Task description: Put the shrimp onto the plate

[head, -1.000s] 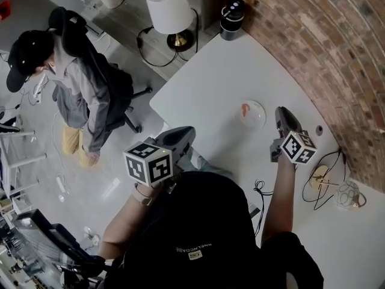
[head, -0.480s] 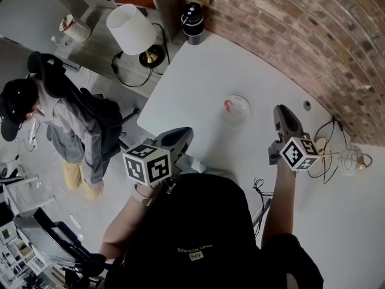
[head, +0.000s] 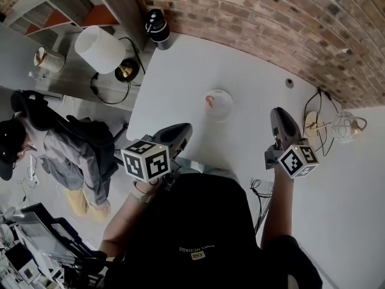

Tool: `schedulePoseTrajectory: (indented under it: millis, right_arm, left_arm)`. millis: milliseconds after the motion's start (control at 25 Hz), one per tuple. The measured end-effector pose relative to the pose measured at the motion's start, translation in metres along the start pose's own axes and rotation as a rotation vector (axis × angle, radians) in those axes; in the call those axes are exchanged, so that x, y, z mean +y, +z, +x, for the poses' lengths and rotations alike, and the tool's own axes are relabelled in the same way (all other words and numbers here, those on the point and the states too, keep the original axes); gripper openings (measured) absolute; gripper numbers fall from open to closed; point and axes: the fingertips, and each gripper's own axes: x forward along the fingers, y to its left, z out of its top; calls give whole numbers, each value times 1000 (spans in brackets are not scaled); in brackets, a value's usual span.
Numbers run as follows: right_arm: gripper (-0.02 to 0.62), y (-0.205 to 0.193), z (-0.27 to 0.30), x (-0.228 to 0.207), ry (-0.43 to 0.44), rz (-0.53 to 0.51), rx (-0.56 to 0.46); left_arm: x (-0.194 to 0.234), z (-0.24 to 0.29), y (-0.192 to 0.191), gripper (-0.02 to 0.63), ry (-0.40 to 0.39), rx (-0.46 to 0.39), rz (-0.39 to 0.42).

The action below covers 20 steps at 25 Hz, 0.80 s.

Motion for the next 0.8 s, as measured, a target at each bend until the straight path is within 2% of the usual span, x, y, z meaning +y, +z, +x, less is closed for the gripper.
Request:
schedulePoseTrajectory:
  millis: [800]
  right_arm:
    - [53, -12, -77, 3, -156, 82, -81]
  left_arm:
    - [-23, 33, 2, 3, -131, 120, 81]
